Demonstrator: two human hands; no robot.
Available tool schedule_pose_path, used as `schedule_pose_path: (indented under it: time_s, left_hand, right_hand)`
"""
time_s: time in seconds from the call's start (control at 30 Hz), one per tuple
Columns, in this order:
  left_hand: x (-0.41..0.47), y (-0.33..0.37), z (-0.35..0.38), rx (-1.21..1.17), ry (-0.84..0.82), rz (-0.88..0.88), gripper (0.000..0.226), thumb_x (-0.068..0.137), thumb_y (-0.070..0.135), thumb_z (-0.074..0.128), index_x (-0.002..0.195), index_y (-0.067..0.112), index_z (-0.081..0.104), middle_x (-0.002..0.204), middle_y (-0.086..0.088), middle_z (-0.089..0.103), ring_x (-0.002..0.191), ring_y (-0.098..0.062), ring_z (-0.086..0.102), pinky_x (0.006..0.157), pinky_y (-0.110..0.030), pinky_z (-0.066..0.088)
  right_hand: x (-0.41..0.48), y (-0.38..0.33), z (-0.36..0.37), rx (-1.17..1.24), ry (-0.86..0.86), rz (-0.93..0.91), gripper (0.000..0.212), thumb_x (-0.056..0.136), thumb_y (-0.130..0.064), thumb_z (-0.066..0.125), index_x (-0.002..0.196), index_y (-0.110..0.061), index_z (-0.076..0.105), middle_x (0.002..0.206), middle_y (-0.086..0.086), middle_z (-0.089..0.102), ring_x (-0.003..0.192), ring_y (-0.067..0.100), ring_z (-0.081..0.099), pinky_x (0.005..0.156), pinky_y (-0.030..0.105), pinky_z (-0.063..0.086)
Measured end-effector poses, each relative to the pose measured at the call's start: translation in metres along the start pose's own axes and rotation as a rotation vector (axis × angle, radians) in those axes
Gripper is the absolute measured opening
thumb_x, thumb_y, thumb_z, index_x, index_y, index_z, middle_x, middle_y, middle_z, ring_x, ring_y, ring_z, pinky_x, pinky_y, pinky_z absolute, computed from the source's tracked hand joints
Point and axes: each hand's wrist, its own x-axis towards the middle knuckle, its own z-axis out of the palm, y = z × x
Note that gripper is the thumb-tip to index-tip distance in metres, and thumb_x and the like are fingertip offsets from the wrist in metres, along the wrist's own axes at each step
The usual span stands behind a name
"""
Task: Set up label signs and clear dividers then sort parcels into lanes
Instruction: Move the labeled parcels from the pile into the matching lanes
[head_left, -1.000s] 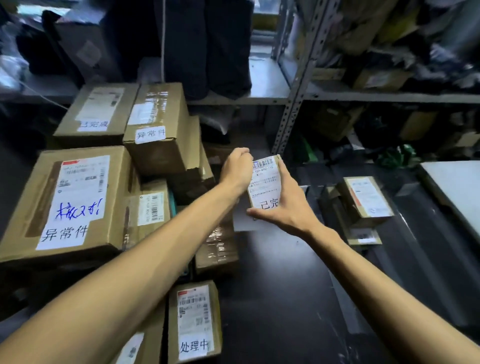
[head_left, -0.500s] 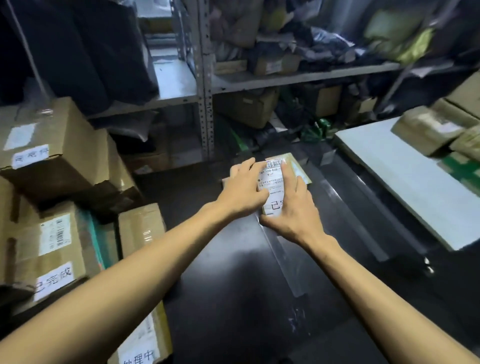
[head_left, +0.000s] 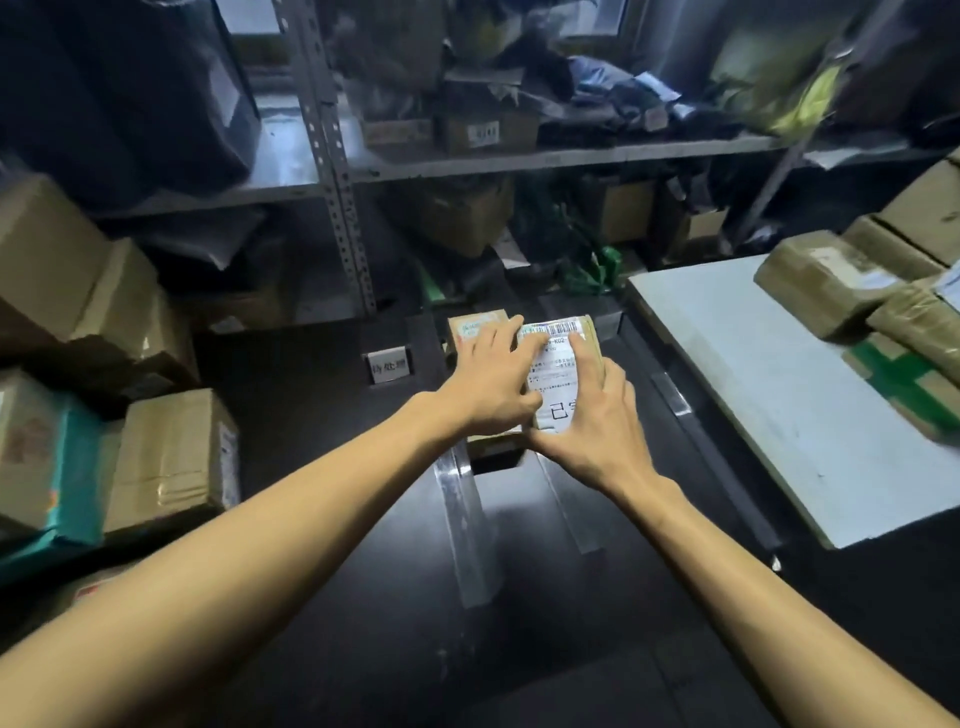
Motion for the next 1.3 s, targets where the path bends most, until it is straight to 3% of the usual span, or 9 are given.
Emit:
schedule_pose_path:
  time_s: [0.4, 0.53, 0.7, 0.9, 1.1, 1.3]
  left_hand:
    - [0.121, 0.032, 0.048, -0.062, 0.066, -0.083, 0.071, 0.084, 0.023, 0.054, 0.151, 0.021, 0.028, 0.161, -0.008, 0.018, 0.145, -0.027, 0.014, 0.115, -0.044, 0.009]
    - [0.155, 0.036, 0.066, -0.027, 0.068, -0.13, 0.068, 0.085, 0.028, 0.052, 0.149, 0.024, 0.029, 0.16, -0.004, 0.021, 0.144, -0.026, 0.017, 0.117, -0.049, 0.008]
    - [0.179, 0.031, 0.078, -0.016, 0.02, -0.203, 0.067, 0.086, 0.027, 0.051, 0.149, 0.025, 0.03, 0.16, -0.002, 0.025, 0.145, -0.026, 0.015, 0.119, -0.052, 0.0]
    - [0.178, 0.029, 0.104, -0.058, 0.174, -0.443, 0.052, 0.091, 0.025, 0.047, 0.143, 0.022, 0.039, 0.147, -0.001, 0.041, 0.14, -0.022, 0.024, 0.116, -0.045, -0.004]
    - [0.181, 0.03, 0.116, -0.06, 0.306, -0.462, 0.039, 0.091, 0.031, 0.038, 0.124, 0.022, 0.057, 0.12, 0.001, 0.061, 0.125, -0.019, 0.043, 0.113, -0.04, 0.001]
    - [0.194, 0.031, 0.132, -0.037, 0.338, -0.495, 0.033, 0.095, 0.025, 0.045, 0.125, 0.021, 0.057, 0.121, 0.002, 0.061, 0.123, -0.019, 0.044, 0.113, -0.038, 0.005]
  right_hand:
    - [0.097, 0.092, -0.01, 0.03, -0.07, 0.064, 0.114, 0.068, -0.048, 0.077, 0.154, -0.033, 0.004, 0.142, 0.015, 0.032, 0.127, 0.033, 0.035, 0.096, 0.038, 0.038]
    - [0.126, 0.12, -0.012, 0.032, -0.106, 0.051, 0.114, 0.069, -0.05, 0.074, 0.155, -0.032, 0.002, 0.141, 0.015, 0.032, 0.127, 0.033, 0.036, 0.095, 0.038, 0.038]
    - [0.152, 0.142, 0.0, 0.032, -0.223, 0.084, 0.114, 0.07, -0.055, 0.07, 0.156, -0.022, 0.002, 0.14, 0.017, 0.034, 0.124, 0.035, 0.038, 0.098, 0.04, 0.039]
    - [0.186, 0.157, 0.031, -0.018, -0.451, 0.154, 0.107, 0.073, -0.067, 0.062, 0.154, -0.019, 0.011, 0.138, 0.02, 0.039, 0.126, 0.04, 0.042, 0.103, 0.046, 0.042]
    - [0.204, 0.164, 0.071, 0.008, -0.56, 0.1, 0.086, 0.081, -0.052, 0.062, 0.149, -0.019, 0.022, 0.145, 0.016, 0.026, 0.129, 0.038, 0.034, 0.097, 0.044, 0.041]
    - [0.213, 0.178, 0.098, -0.058, -0.639, 0.091, 0.078, 0.091, -0.041, 0.055, 0.153, -0.014, 0.015, 0.149, 0.02, 0.019, 0.131, 0.041, 0.032, 0.101, 0.044, 0.036]
